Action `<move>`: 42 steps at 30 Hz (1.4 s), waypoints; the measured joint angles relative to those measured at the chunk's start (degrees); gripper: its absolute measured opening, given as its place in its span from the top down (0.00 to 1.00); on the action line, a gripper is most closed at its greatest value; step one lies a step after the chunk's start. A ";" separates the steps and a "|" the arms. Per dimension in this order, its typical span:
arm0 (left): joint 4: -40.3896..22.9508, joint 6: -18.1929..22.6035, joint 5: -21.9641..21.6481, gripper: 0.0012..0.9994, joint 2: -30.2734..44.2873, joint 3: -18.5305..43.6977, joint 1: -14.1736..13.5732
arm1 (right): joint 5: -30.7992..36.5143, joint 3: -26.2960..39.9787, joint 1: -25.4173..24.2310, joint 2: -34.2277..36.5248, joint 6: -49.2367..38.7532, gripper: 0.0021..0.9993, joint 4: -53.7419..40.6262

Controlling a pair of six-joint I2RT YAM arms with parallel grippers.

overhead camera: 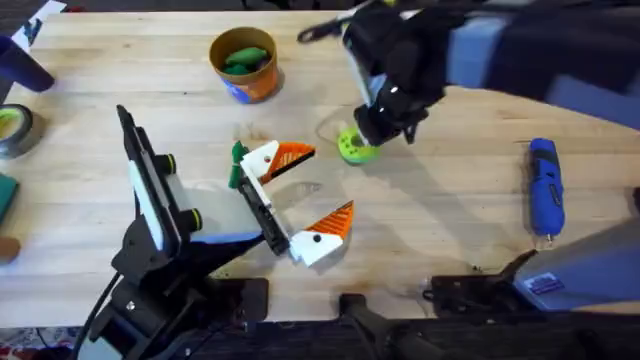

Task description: Pick up the gripper from the table and insert it into the empty holder that is missing its gripper. Then pick up a screw, insert it into the mounting hole, and use the screwdriver to tighten it. Finally, clean up the table by picking up the vegetable and placing it into the bucket.

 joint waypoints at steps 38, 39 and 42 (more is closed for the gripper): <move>0.00 0.00 0.00 0.02 0.00 0.00 0.00 | -3.39 7.82 0.00 -13.32 -1.05 1.00 -12.97; 0.00 0.00 0.00 0.02 0.00 0.00 0.00 | -4.00 7.82 0.00 -13.32 -1.03 1.00 -13.13; 0.00 0.00 0.00 0.02 0.00 0.00 0.00 | -5.55 7.82 0.00 -13.30 -1.05 1.00 -13.36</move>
